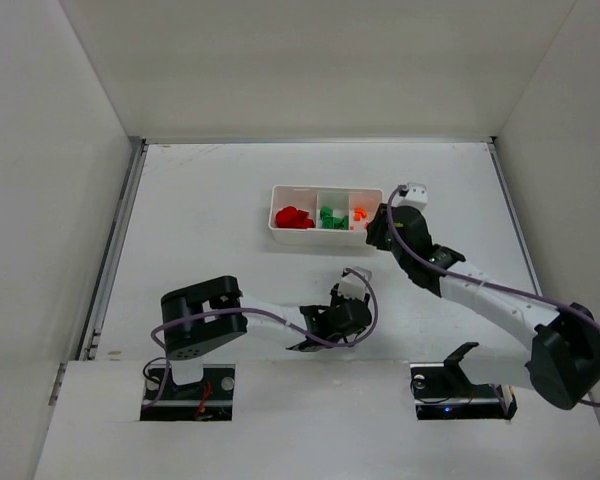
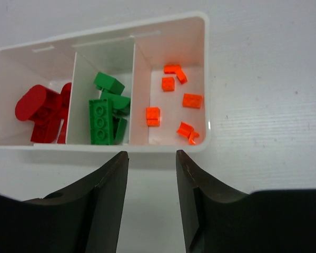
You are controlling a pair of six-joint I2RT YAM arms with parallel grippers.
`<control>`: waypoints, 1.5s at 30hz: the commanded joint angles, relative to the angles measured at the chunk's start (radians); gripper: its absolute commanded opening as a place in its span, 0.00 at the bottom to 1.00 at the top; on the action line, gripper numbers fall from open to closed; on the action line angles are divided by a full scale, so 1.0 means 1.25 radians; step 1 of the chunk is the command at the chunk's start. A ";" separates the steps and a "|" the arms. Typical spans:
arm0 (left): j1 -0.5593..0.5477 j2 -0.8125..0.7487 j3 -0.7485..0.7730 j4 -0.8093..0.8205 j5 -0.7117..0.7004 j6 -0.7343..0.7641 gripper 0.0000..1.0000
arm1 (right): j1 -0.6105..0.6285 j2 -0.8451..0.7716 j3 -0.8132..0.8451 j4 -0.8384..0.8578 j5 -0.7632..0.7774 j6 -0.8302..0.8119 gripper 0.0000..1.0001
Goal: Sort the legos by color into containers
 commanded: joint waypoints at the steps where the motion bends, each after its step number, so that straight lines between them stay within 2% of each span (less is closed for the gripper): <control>1: 0.003 0.017 0.044 -0.009 -0.043 0.001 0.33 | 0.013 -0.060 -0.048 0.040 0.002 0.026 0.47; 7: 0.009 0.061 0.074 -0.029 -0.058 0.007 0.31 | 0.032 -0.121 -0.105 0.035 0.005 0.040 0.47; 20: 0.005 0.076 0.082 -0.045 -0.106 0.020 0.13 | 0.035 -0.220 -0.208 0.029 0.005 0.089 0.46; 24: -0.008 0.033 0.070 -0.034 -0.107 0.023 0.11 | 0.040 -0.268 -0.243 0.007 0.007 0.106 0.46; 29: -0.007 -0.086 0.044 -0.026 -0.107 0.043 0.11 | 0.040 -0.344 -0.281 -0.036 0.015 0.150 0.43; 35: 0.070 -0.129 0.079 0.009 -0.078 0.093 0.11 | 0.048 -0.346 -0.322 -0.038 0.013 0.205 0.31; 45: 0.246 0.008 0.287 0.057 0.036 0.153 0.12 | 0.126 -0.313 -0.356 -0.016 0.038 0.258 0.31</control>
